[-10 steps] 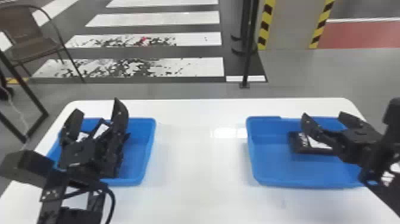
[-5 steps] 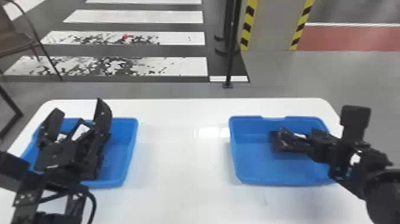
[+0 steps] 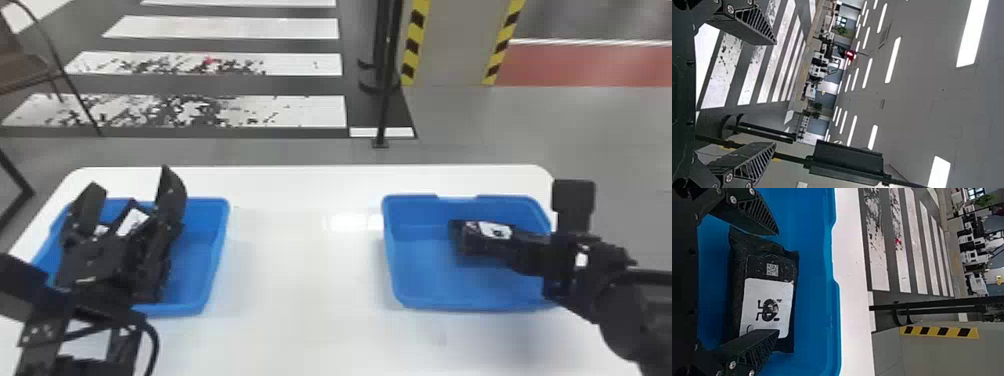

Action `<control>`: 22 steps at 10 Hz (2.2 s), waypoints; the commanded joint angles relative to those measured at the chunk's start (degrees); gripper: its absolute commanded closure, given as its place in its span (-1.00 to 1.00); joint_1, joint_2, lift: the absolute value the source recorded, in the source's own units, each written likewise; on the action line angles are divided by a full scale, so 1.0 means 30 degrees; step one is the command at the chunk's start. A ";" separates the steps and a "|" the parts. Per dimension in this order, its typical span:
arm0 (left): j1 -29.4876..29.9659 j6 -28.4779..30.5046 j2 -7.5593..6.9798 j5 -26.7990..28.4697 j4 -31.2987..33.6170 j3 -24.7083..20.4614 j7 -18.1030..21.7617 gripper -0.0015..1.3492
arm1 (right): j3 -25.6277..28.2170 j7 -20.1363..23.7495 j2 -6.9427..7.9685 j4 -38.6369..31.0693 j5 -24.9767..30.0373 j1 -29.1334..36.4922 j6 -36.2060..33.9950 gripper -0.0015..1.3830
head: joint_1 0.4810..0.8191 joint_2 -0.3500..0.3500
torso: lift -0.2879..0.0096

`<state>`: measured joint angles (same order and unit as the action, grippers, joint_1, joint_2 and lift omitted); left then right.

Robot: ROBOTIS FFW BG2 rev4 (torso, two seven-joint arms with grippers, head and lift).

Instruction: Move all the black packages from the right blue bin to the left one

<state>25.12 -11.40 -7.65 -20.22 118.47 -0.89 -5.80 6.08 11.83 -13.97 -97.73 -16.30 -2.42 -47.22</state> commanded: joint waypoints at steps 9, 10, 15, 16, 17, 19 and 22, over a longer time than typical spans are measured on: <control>0.0063 -0.0092 0.0059 -0.0040 0.0001 -0.0045 0.0059 -0.79 | -0.0312 0.0423 -0.0120 0.0772 -0.1576 -0.0555 -0.0572 0.71 | 0.27 -0.01 | -0.10; 0.0063 -0.0186 0.0059 -0.0078 0.0001 -0.0083 0.0059 -0.80 | -0.0045 0.0423 -0.0090 -0.0213 -0.2147 0.0195 -0.0385 0.71 | 0.27 0.01 | -0.10; -0.0031 -0.0561 -0.0088 -0.1030 0.0188 0.0451 0.0059 -0.79 | 0.0793 0.2005 -0.0061 -0.3166 -0.5194 0.1133 0.1068 0.71 | 0.27 0.09 | -0.10; -0.0125 0.0002 -0.0322 -0.2287 0.0422 0.0984 0.0059 -0.79 | 0.0374 0.2737 -0.0090 -0.3260 -0.6032 0.0758 0.1349 0.71 | 0.27 0.12 | -0.10; -0.0265 0.0939 -0.0469 -0.3924 0.0751 0.1555 0.0205 -0.79 | -0.0464 0.3411 -0.0178 -0.2791 -0.7479 0.0195 0.1959 0.71 | 0.27 0.16 | -0.10; -0.0546 0.2017 -0.0996 -0.6781 0.1969 0.3193 0.0615 -0.79 | -0.2559 0.4935 -0.0647 -0.1197 -1.0564 -0.1164 0.2709 0.71 | 0.22 0.22 | -0.10; -0.1296 0.2064 -0.1553 -0.7581 0.2719 0.5249 0.0820 -0.79 | -0.4425 0.5433 -0.0852 -0.1010 -1.2049 -0.2102 0.2849 0.71 | 0.01 0.23 | -0.10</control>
<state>21.72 -5.27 -12.03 -42.92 126.39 13.79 -3.37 -6.04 28.11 -16.37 -100.71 -51.75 -8.08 -38.77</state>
